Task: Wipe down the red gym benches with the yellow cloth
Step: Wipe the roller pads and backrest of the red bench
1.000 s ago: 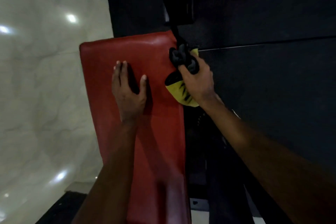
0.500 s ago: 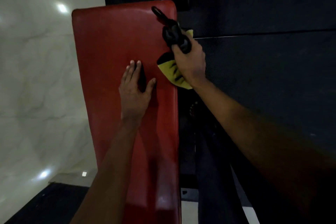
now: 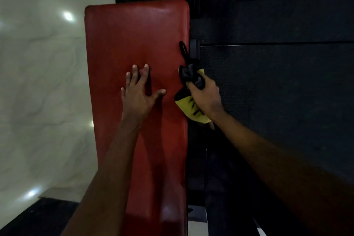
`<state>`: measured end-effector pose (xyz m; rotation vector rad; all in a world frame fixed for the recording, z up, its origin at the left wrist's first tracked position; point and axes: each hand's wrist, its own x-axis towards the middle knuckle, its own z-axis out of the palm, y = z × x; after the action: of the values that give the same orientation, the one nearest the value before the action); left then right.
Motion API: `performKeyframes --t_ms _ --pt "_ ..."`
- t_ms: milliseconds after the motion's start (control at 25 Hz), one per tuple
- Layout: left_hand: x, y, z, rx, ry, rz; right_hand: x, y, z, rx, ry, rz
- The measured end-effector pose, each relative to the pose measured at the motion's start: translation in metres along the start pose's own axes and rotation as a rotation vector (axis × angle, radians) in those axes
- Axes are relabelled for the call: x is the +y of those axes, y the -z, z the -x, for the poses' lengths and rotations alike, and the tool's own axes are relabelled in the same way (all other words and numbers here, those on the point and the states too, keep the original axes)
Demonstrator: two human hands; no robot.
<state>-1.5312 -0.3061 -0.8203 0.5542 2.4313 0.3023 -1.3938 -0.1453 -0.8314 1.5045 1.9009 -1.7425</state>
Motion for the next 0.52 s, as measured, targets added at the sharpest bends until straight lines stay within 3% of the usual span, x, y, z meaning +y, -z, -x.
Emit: performKeyframes --t_ms 200,520 --pt "0.002 0.000 0.000 0.019 0.018 0.011 -0.027 -0.006 -0.028 0.106 0.057 -0.027" --pt "-0.004 -0.010 -0.004 0.071 0.019 -0.010 0.054 -0.013 0.040 -0.094 0.051 -0.003"
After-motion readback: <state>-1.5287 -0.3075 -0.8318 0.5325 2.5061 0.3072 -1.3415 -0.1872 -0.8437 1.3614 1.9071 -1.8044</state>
